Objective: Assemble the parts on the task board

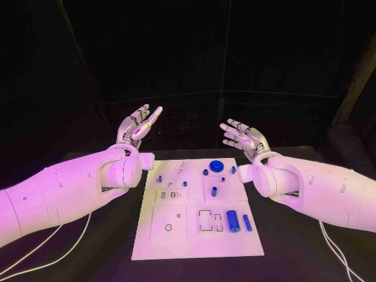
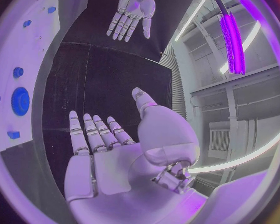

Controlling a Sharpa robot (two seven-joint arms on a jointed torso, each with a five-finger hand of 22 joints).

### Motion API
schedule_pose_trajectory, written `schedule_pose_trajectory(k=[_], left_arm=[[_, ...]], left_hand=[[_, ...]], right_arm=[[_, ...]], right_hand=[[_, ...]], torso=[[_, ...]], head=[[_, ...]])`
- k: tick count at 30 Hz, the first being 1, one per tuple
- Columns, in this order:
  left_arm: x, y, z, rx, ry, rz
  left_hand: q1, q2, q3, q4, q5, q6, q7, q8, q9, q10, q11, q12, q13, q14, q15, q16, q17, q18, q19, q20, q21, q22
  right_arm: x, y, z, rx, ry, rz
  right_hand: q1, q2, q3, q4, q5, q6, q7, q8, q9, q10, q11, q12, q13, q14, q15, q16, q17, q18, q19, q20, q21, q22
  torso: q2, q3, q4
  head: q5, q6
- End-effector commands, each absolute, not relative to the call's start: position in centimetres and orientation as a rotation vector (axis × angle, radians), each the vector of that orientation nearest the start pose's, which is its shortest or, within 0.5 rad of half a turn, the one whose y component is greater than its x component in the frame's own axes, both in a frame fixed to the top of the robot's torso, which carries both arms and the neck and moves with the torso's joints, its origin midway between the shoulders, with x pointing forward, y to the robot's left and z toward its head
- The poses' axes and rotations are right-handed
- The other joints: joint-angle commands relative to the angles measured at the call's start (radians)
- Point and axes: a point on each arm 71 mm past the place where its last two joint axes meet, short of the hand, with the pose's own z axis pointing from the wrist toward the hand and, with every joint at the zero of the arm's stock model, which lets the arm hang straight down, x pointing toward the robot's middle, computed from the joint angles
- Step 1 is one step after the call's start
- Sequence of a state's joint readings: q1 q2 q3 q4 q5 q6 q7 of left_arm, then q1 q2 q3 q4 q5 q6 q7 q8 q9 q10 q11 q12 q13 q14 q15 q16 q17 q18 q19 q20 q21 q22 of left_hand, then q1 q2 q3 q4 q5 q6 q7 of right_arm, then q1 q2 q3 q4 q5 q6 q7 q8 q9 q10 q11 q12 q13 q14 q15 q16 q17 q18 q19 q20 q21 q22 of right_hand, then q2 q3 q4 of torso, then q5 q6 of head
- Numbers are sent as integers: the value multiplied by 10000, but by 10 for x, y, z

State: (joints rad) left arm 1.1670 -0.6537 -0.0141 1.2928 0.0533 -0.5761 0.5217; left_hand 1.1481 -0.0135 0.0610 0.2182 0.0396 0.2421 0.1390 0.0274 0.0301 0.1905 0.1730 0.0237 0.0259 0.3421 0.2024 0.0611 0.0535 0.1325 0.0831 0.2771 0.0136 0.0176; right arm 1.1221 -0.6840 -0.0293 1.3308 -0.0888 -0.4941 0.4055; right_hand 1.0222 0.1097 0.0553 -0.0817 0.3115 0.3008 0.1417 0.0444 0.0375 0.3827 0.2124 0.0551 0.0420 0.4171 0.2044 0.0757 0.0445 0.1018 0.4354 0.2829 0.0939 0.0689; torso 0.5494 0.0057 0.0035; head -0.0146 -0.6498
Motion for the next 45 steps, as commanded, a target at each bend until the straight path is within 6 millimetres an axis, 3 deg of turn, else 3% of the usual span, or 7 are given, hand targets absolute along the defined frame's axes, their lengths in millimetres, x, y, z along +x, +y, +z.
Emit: schedule_pose_trajectory(k=[1,7,9,15,27,35,45], left_arm=[[531,196,-192,-11540,11478,-14139],[531,196,-192,-11540,11478,-14139],[526,214,-190,-11691,11359,-14297],[519,217,-187,-11691,11416,-14410],[498,217,-180,-11648,12012,-14955],[478,208,-169,-10915,12363,-15716],[469,197,-166,-10760,12625,-16170]], left_hand=[[465,0,79,158,79,424,838,106,63,481,223,107,65,482,101,171,78,153,75,153,78,35],[775,99,81,14,76,2305,1081,551,301,2982,772,652,332,2987,301,1118,463,15,1237,173,508,300],[848,121,69,-39,73,2852,1054,685,365,3928,863,888,427,3481,303,1314,525,5,1844,173,746,430],[1075,241,-103,-271,89,5964,1122,1465,677,6944,307,1673,576,5702,-332,2074,717,524,5916,81,2407,1208],[1423,370,-346,-713,79,7235,714,1599,576,8621,-166,1784,514,7533,-885,2301,894,528,7732,-412,2776,1195],[1972,492,-92,-1133,82,7445,616,1415,475,9006,-296,1580,459,8029,-1043,2230,1034,524,8224,-584,2739,1107],[1891,400,-112,-1166,80,7401,676,1257,413,8922,-236,1360,411,8078,-1013,2096,1073,517,8319,-575,2655,1038]], right_arm=[[515,-185,-225,10190,15204,14176],[520,-184,-224,9938,15570,14284],[522,-207,-215,6555,15121,12722],[527,-214,-205,5252,15156,11876],[536,-211,-173,1767,15605,9875],[537,-197,-164,-955,16562,7080],[534,-175,-165,-2919,16783,5575]], right_hand=[[1873,173,311,-1059,-305,3595,1062,726,367,4449,54,878,299,4252,-134,937,249,671,2846,49,1160,481],[2664,11,900,-2040,-789,6038,744,931,352,6164,-431,859,185,6207,-743,1093,187,797,4270,-351,1777,565],[2722,-34,1054,-2082,-817,6246,693,903,327,6444,-498,807,192,6488,-824,1071,192,825,4466,-465,1867,574],[2804,-450,1677,-2094,-871,6765,612,645,274,7134,-640,373,186,7238,-1018,787,183,806,4982,-761,2265,678],[3184,-962,1967,-2063,-684,7759,336,612,320,8441,-1049,193,209,8905,-1595,958,446,753,5692,-1430,4171,1747],[2868,-1233,1722,-1973,-860,7812,251,317,280,8630,-1212,52,205,10393,-1955,1789,1099,785,6004,-1764,6044,2887],[2469,-1584,1388,-1921,-1022,7435,103,193,283,7983,-1244,100,220,10898,-2059,2655,1801,819,6315,-1811,6699,3203]], torso=[[3,2,1],[3,2,1],[174,-12,6],[398,-22,30],[1034,-33,151],[1477,-181,265],[1733,-146,297]], head=[[2,-1],[2,-1],[-47,33],[-74,55],[-89,373],[-282,427],[-338,414]])
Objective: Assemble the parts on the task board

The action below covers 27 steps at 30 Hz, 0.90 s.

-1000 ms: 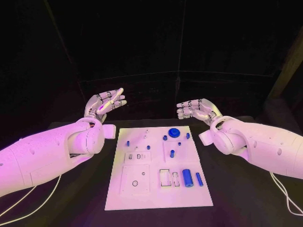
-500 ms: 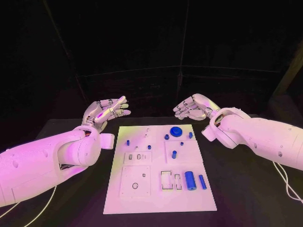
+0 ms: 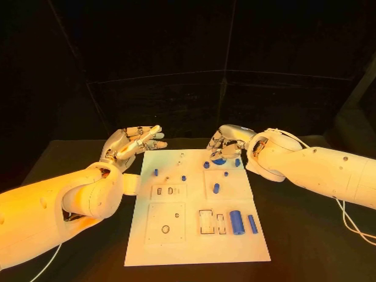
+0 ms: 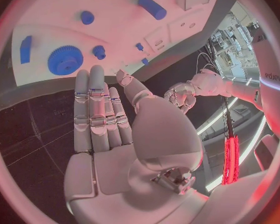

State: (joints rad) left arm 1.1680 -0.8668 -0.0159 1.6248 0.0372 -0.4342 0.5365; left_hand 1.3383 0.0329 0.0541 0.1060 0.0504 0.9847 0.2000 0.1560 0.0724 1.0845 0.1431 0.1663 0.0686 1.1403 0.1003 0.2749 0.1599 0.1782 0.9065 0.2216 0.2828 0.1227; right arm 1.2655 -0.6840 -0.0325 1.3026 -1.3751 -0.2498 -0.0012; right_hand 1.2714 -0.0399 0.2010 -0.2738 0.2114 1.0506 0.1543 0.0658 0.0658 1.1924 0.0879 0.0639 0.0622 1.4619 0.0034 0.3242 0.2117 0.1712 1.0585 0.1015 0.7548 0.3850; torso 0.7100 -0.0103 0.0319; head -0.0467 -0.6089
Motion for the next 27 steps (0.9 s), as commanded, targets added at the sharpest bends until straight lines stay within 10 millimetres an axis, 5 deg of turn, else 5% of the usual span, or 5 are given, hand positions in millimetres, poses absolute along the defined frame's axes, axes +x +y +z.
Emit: schedule_pose_trajectory(k=[1,15,27], left_arm=[[469,196,-166,-10759,12640,-16187],[468,193,-166,-10742,12737,-16333],[467,193,-166,-10757,12859,-16450]], left_hand=[[-13,-65,-43,-44,-28,-24,66,-31,-10,-18,64,-68,-17,96,9,-45,9,60,87,-20,-38,-13],[-31,-70,-47,-50,-27,-19,74,-57,-17,-20,71,-105,-18,91,17,-86,15,58,115,-16,-53,-28],[-61,-89,-63,-62,-28,-23,105,-100,-28,-27,93,-161,-20,87,31,-144,25,55,143,-9,-85,-52]], right_arm=[[533,-173,-165,-3046,16810,5501],[534,-161,-168,-3717,17026,5032],[539,-155,-171,-3812,17290,4837]], right_hand=[[-25,-89,-100,2,-16,-107,-40,-26,-1,-169,-7,9,18,487,-64,330,234,125,122,-6,155,71],[73,162,-374,-58,181,-425,-25,-20,11,-489,17,75,26,349,-100,3052,2006,114,355,-44,1470,762],[102,483,28,-82,3,-316,16,-11,11,-537,47,46,7,245,-69,3966,2607,125,261,-19,1997,1070]], torso=[[153,14,18],[268,18,66],[356,17,100]], head=[[-22,19],[-52,66],[-83,68]])
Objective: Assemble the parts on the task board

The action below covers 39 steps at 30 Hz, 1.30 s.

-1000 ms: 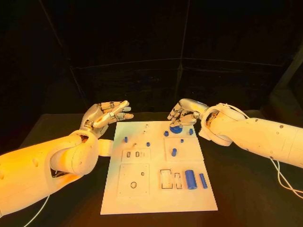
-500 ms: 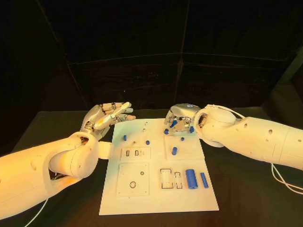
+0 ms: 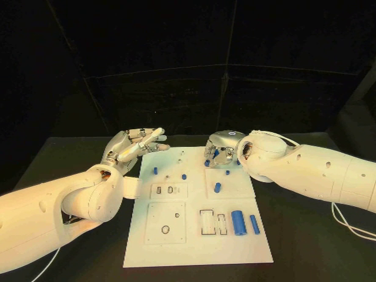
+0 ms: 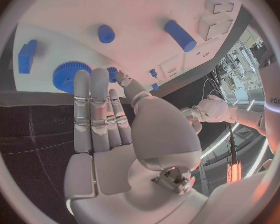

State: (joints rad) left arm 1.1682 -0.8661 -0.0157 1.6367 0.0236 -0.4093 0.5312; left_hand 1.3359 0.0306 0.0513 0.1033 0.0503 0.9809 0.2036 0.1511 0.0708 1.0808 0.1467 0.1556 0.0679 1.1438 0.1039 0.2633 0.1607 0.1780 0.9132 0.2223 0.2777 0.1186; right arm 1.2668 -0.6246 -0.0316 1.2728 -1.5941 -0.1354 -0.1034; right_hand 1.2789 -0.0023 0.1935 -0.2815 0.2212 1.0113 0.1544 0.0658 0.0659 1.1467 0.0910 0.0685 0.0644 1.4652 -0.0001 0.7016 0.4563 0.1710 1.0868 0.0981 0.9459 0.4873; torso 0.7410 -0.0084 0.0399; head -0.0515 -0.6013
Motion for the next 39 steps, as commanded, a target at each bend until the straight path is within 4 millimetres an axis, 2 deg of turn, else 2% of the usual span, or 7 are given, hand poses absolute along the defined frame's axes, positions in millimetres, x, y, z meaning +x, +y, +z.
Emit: schedule_pose_trajectory(k=[1,6,13,20,25,33,39], left_arm=[[467,193,-166,-10765,12882,-16456],[467,193,-166,-10789,12943,-16465],[466,194,-166,-10791,12949,-16470],[466,195,-166,-10803,12958,-16452],[467,196,-166,-10813,12956,-16423],[467,197,-167,-10842,12977,-16394],[468,198,-167,-10929,12975,-16372]], left_hand=[[-37,-65,-36,-34,-27,14,69,-51,-12,9,58,-54,-13,52,-5,-28,17,57,77,-16,-34,-12],[-36,-75,-39,-46,-27,10,74,-65,-15,5,64,-72,-13,52,-1,-45,20,56,83,-14,-45,-20],[-35,-77,-39,-49,-26,10,75,-68,-15,4,64,-76,-13,52,0,-48,21,56,85,-13,-47,-22],[-27,-75,-34,-59,-26,13,75,-73,-16,7,64,-83,-12,55,0,-56,24,57,89,-12,-53,-26],[-27,-75,-34,-59,-26,13,75,-73,-16,7,64,-83,-12,55,0,-56,24,57,89,-12,-53,-26],[-24,-73,-31,-64,-27,16,75,-76,-16,9,64,-88,-12,58,1,-61,26,57,93,-12,-56,-29],[-21,-73,-29,-69,-26,18,76,-80,-16,12,65,-93,-11,64,0,-66,29,58,99,-12,-59,-32]], right_arm=[[539,-155,-172,-3825,17330,4820],[542,-153,-174,-3864,17477,4744],[544,-152,-176,-3936,17677,4677],[545,-151,-177,-3979,17778,4647],[546,-152,-177,-3961,17705,4672],[543,-151,-168,-3667,16696,5275],[540,-149,-160,-2923,15953,5672]], right_hand=[[26,142,171,-5,-132,104,14,-6,12,-70,14,3,-15,218,-32,362,324,128,-26,16,140,79],[-58,230,461,17,-195,230,-1,7,17,10,-5,13,-18,206,-33,1018,923,112,-15,21,445,334],[-153,204,733,20,-208,301,-4,-3,13,73,-19,8,-20,153,-30,1512,1346,68,42,24,798,726],[-212,208,1035,38,-234,452,-27,31,28,213,-44,38,-12,141,-47,2070,1854,6,163,24,1199,1220],[-229,231,1260,56,-304,647,-49,69,45,391,-85,73,-9,172,-72,2518,2279,-56,331,4,1540,1668],[-376,181,1523,221,-507,1095,-136,170,81,853,-207,168,8,209,-151,3279,2989,-166,639,-55,2113,2432],[-538,141,1579,445,-627,1241,-186,176,81,1008,-252,157,7,203,-179,3605,3265,-208,740,-82,2331,2709]], torso=[[55,-2,32],[75,-2,22],[105,11,32],[104,0,29],[121,8,6],[126,16,11],[136,3,13]], head=[[-30,-5],[-7,-24],[16,-58],[49,-76],[68,-72],[69,-57],[75,-11]])
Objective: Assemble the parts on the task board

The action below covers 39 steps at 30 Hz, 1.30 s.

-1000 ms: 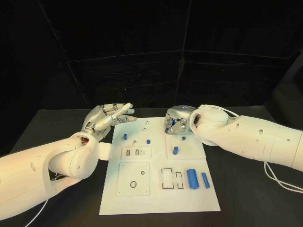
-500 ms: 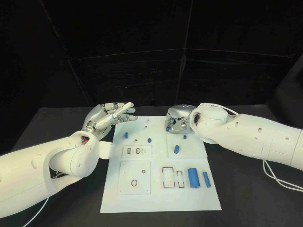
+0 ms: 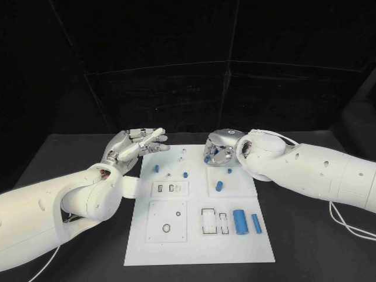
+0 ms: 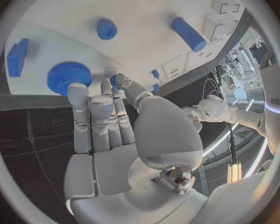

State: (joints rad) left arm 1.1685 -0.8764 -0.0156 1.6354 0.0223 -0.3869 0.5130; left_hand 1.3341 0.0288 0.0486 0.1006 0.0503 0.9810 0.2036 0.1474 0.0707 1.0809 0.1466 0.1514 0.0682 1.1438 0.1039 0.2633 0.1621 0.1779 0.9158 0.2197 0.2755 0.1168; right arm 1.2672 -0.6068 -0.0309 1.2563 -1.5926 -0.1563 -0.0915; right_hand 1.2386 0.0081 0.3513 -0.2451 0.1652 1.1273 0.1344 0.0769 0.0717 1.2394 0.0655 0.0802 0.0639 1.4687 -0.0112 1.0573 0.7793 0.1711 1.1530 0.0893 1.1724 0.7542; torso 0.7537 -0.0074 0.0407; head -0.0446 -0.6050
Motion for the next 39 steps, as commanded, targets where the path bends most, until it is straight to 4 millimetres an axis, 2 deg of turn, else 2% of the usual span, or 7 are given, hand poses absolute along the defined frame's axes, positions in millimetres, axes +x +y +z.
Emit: schedule_pose_trajectory(k=[1,8,16,19,22,26,39], left_arm=[[468,198,-167,-10936,12975,-16368],[468,199,-168,-10995,12990,-16362],[469,199,-168,-11052,13009,-16339],[469,200,-168,-11062,13004,-16312],[469,199,-168,-11059,13009,-16324],[469,198,-168,-11055,13018,-16345],[469,198,-166,-11039,13006,-16335]], left_hand=[[-2,-55,-1,-44,-26,19,77,-44,-16,12,65,-53,-13,66,0,-67,16,59,74,15,-38,-14],[-1,-55,0,-47,-26,21,77,-46,-16,14,65,-57,-12,69,0,-70,18,60,77,15,-40,-16],[-1,-55,0,-47,-26,21,77,-46,-16,14,65,-57,-12,69,0,-70,18,60,77,15,-40,-16],[-1,-55,0,-47,-26,21,77,-46,-16,14,65,-57,-12,69,0,-70,18,60,77,15,-40,-16],[-1,-55,0,-47,-26,21,77,-46,-16,14,65,-57,-12,69,0,-70,18,60,77,15,-40,-16],[-1,-55,0,-47,-26,21,77,-46,-16,14,65,-57,-12,69,0,-70,18,60,77,15,-40,-16],[-7,-48,2,-52,-27,25,80,-58,-17,20,67,-72,-11,79,0,-85,25,60,90,15,-50,-24]], right_arm=[[541,-149,-159,-2754,15878,5674],[550,-143,-155,-1846,15524,5542],[562,-130,-155,-1427,15378,5573],[566,-124,-153,-1460,15390,5580],[568,-118,-153,-1518,15442,5593],[571,-111,-153,-1600,15533,5608],[572,-98,-157,-1932,16044,5625]], right_hand=[[-147,43,11,111,-87,88,10,61,22,87,0,34,11,165,-69,72,51,-209,76,4,77,49],[-108,80,161,228,-271,109,-1,28,11,108,-9,-11,9,144,-78,231,161,-223,91,-5,171,149],[-30,58,281,234,-259,89,18,-5,0,85,2,-49,6,132,-72,326,231,-232,101,-6,229,214],[-30,58,281,234,-259,89,18,-5,0,85,2,-49,6,132,-72,326,231,-232,101,-6,229,214],[-28,54,297,241,-257,86,23,-10,-1,81,6,-55,5,133,-69,349,254,-235,107,-5,243,231],[-28,52,300,244,-258,85,24,-11,-2,79,7,-57,5,133,-68,353,257,-235,107,-4,245,235],[-56,3,339,290,-269,59,44,-39,-10,54,27,-83,4,127,-52,415,295,-244,114,6,288,283]], torso=[[10,-11,5],[36,-4,23],[65,-33,114],[108,-43,143],[120,-54,157],[119,-48,140],[135,-54,162]], head=[[7,28],[15,82],[-4,91],[-13,129],[-10,103],[25,93],[61,55]])
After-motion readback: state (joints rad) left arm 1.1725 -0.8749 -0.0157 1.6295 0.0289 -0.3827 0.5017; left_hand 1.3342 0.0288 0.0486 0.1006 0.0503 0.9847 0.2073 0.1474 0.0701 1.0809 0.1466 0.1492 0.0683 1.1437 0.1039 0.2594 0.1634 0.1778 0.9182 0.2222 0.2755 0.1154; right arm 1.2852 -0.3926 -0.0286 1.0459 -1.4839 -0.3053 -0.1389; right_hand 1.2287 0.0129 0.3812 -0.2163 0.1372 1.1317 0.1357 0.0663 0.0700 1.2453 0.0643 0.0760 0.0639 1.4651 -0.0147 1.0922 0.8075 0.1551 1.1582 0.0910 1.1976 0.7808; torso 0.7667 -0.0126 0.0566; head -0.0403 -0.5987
